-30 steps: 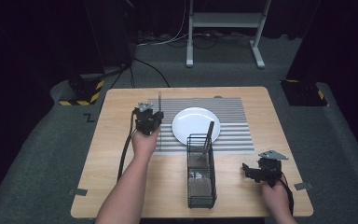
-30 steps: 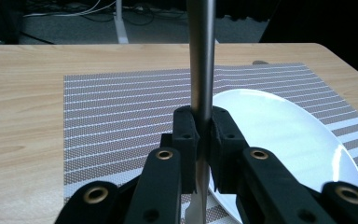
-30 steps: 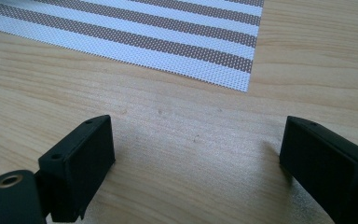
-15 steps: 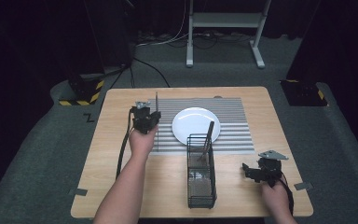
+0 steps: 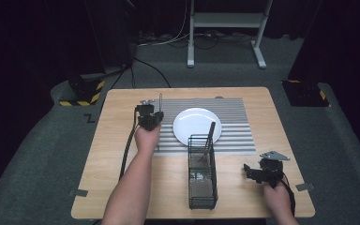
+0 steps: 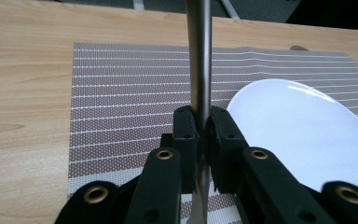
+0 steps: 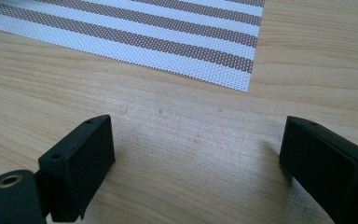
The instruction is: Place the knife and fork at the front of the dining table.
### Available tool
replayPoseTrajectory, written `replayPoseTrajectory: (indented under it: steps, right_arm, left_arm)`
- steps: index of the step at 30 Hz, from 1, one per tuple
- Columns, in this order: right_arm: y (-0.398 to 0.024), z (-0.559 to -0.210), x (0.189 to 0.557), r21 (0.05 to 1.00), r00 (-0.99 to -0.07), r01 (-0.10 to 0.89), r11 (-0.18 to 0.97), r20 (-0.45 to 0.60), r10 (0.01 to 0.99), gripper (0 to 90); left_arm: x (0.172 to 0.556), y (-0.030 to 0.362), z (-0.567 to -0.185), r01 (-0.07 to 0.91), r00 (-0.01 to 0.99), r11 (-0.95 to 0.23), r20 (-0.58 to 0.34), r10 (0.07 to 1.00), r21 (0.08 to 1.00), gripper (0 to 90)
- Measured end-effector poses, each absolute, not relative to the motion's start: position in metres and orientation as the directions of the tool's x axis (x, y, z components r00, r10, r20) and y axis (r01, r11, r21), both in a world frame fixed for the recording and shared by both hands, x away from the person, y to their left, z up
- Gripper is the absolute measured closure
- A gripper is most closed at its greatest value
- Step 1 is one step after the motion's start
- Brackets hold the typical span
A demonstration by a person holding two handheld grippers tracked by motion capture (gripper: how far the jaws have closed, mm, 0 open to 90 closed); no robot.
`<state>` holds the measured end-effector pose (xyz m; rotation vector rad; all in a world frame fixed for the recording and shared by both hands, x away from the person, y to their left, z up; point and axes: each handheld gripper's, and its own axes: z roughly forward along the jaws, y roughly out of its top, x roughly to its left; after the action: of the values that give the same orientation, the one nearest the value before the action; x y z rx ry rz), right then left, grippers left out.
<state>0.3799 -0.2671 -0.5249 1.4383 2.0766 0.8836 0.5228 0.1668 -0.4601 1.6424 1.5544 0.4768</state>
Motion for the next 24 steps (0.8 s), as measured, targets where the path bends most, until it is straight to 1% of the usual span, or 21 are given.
replayPoseTrajectory:
  steps: [6,16,21,24]
  right_arm:
    - [-0.267,-0.525,0.380,0.727,-0.353,0.640,0.251,-0.013,0.936,9.8]
    - [-0.267,-0.525,0.380,0.728,-0.356,0.638,0.251,-0.011,0.935,10.0]
    - [-0.267,-0.525,0.380,0.728,-0.356,0.638,0.252,-0.011,0.934,10.0]
    - [-0.267,-0.525,0.380,0.727,-0.355,0.639,0.251,-0.010,0.935,10.0]
  left_arm:
    - [0.534,0.165,-0.473,0.677,0.142,0.107,-0.272,0.952,0.728,82.2]
    - [0.543,0.165,-0.485,0.699,0.089,0.146,-0.288,0.953,0.700,82.4]
    - [0.550,0.166,-0.494,0.717,0.059,0.182,-0.318,0.946,0.673,82.4]
    - [0.551,0.166,-0.498,0.721,0.052,0.183,-0.316,0.947,0.668,82.4]
